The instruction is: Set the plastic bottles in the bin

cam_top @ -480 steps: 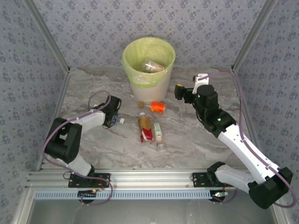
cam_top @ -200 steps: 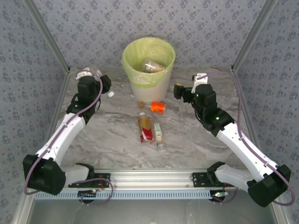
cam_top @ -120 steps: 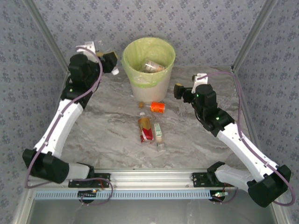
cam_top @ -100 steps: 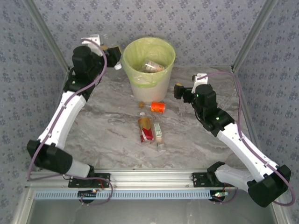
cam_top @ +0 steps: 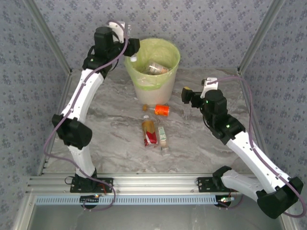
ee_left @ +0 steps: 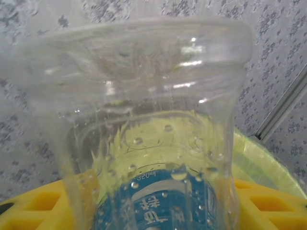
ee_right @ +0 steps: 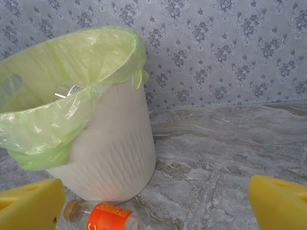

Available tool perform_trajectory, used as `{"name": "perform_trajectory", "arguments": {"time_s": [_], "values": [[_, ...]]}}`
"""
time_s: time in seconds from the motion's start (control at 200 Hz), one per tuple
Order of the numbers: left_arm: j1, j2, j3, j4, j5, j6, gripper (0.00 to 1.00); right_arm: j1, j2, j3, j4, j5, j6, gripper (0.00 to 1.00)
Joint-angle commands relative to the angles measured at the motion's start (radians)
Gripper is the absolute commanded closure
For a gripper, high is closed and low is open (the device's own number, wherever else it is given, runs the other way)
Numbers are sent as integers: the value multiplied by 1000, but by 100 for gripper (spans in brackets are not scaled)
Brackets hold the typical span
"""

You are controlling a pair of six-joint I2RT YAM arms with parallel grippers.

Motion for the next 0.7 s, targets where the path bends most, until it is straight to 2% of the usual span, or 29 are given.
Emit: {"name": "perform_trajectory", "arguments": {"time_s": [0.0, 0.1, 0.185, 0.24, 0.34, 0.475, 0.695], "values": [[-20, 109, 241, -188, 28, 57, 59, -2, -12, -7, -33, 25, 13, 0], [-41, 256, 508, -354, 13, 85, 51, -3, -10, -11, -38, 25, 9, 0], [-54, 370, 718, -467, -43, 84, 33, -5, -5, -12, -42, 25, 3, 0], [-57, 411, 788, -502, -61, 79, 24, -5, -3, -13, -45, 25, -1, 0], [-57, 413, 780, -503, -67, 71, 10, -8, 4, -14, -50, 24, -13, 0], [-57, 399, 767, -509, -53, 75, 1, -12, 20, -15, -53, 15, -21, 0], [-48, 344, 768, -555, -49, 124, 1, -28, 89, -18, -47, -74, -89, 0]]}}
